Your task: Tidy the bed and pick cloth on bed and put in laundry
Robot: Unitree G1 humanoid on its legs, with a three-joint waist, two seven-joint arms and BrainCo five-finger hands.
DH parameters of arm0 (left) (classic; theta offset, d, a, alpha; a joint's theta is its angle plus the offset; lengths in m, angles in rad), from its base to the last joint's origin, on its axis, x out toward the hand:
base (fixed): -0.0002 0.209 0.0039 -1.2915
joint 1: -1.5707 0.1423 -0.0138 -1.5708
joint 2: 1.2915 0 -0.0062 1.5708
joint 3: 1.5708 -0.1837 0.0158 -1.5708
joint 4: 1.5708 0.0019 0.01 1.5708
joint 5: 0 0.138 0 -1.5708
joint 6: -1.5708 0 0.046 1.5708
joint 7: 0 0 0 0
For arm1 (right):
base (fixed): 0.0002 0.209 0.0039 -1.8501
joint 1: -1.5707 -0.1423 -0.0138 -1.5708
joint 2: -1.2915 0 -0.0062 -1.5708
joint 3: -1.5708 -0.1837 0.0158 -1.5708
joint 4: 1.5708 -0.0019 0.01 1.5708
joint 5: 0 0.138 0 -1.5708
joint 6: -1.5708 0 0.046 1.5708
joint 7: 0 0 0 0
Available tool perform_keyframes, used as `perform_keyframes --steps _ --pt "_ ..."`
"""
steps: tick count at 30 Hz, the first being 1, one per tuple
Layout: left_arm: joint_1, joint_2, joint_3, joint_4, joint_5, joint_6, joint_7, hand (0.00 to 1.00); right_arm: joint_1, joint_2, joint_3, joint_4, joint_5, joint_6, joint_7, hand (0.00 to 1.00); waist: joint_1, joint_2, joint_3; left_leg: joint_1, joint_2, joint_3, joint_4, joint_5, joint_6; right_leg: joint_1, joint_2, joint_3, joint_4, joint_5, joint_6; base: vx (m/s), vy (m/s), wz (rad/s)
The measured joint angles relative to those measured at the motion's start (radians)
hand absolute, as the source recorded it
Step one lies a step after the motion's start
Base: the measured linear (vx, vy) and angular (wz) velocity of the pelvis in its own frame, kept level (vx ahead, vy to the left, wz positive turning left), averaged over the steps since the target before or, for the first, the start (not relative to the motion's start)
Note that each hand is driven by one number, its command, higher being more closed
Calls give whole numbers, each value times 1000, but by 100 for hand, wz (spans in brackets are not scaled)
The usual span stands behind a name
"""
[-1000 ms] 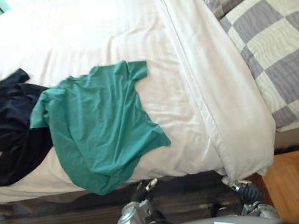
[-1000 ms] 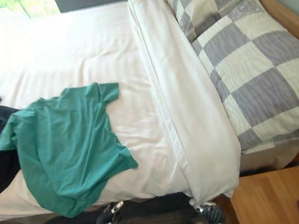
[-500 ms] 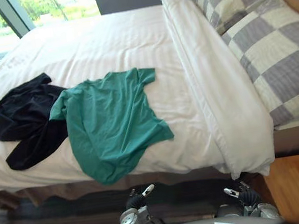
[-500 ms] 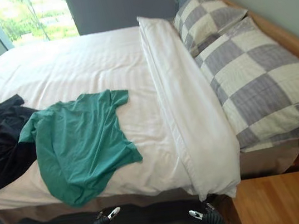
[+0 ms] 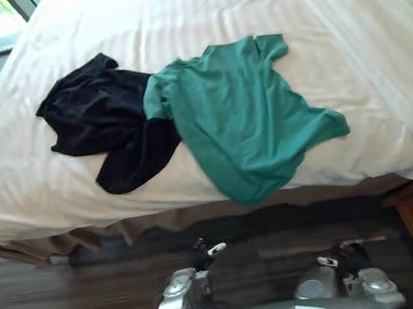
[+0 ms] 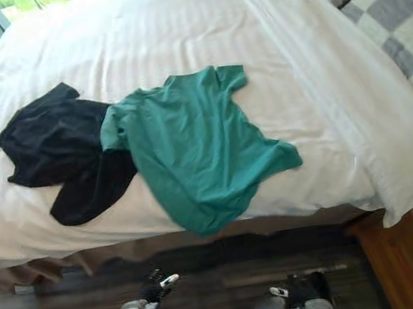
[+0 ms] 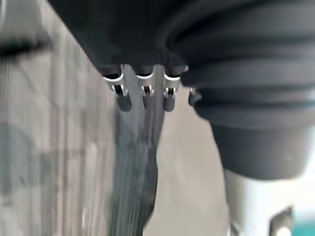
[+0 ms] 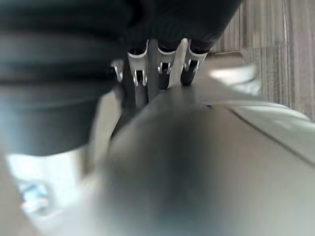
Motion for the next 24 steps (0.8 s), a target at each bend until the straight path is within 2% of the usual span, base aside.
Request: perform_keyframes --steps 1,2,3,4,5,6,7,9,13,14,18,20,21,23,24 --pt "0 0 -9 -5 14 -1 -7 0 1 -12 61 -10 2 -8 23 0 11 5 -19 18 -15 33 -77 41 22 -3 75 -126 16 -68 -6 71 454 -4" --pt "-1 -3 -9 -5 18 -2 -9 0 -5 -13 81 -15 9 -9 34 0 10 5 -22 20 -26 47 -102 56 34 -4 104 -168 15 -94 -5 92 422 -5" --pt "-4 -10 -12 -4 19 -2 -22 0 -16 -11 118 -28 16 -11 48 0 12 0 -26 18 -57 60 -128 68 49 8 149 -220 -21 -135 -31 99 352 -23" --pt "0 -20 -20 -1 21 -2 -28 0 -17 0 163 -42 16 -22 59 0 28 -14 -36 22 -98 83 -143 71 55 32 147 -243 -99 -150 -42 63 238 -30" --pt "0 -23 -32 1 24 -2 -28 0 -17 1 178 -48 16 -28 62 0 31 -20 -40 24 -114 89 -147 70 56 45 143 -235 -133 -154 -33 51 174 -22" --pt "1 -31 -67 15 66 -3 -28 0 -18 17 196 -55 16 -42 66 0 31 -3 -40 30 -134 84 -157 76 68 67 142 -229 -173 -143 -17 51 123 15" --pt "-3 -33 -100 30 108 -11 -28 0 -17 42 216 -54 16 -52 66 0 30 4 -43 43 -145 71 -161 82 76 95 142 -212 -191 -142 -16 57 100 26" --pt "4 -38 -128 46 168 -29 -27 0 -16 59 262 -50 28 -55 60 0 35 8 -52 65 -142 62 -159 83 78 150 149 -219 -217 -143 -16 50 17 32" --pt "35 -42 -163 61 177 -76 -16 0 -16 78 287 -25 104 -53 50 0 36 6 -71 82 -140 47 -179 104 78 195 162 -234 -260 -139 -16 9 -26 18" --pt "41 -44 -164 75 209 -85 -8 0 -16 77 287 -19 122 -52 41 0 36 8 -77 91 -137 53 -200 113 78 195 173 -232 -279 -126 -21 -5 -28 -9" --pt "47 -39 -156 94 216 -99 24 0 -17 72 284 -6 177 -41 31 0 40 7 -80 132 -135 114 -228 118 73 218 201 -182 -366 -62 -24 -52 2 -48" --pt "51 -37 -132 95 211 -105 49 0 -18 64 283 -7 194 -26 32 0 54 8 -79 150 -147 161 -223 117 73 231 200 -141 -414 -23 -20 -118 26 -65" --pt "51 -35 -119 94 204 -103 49 0 -20 64 283 -8 194 -18 33 0 55 -1 -73 145 -150 164 -190 117 73 234 191 -121 -422 -13 -19 -135 17 -48" --pt "46 -28 -115 89 192 -104 50 0 -24 63 282 -8 197 -6 33 0 55 -17 -59 136 -144 160 -133 117 73 246 178 -117 -422 -10 -19 -110 -29 -14" --pt "47 -22 -115 86 191 -104 50 0 -23 58 276 -7 216 14 32 0 57 -9 -53 121 -132 160 -91 117 73 242 173 -109 -412 -12 -20 -153 -48 -9"
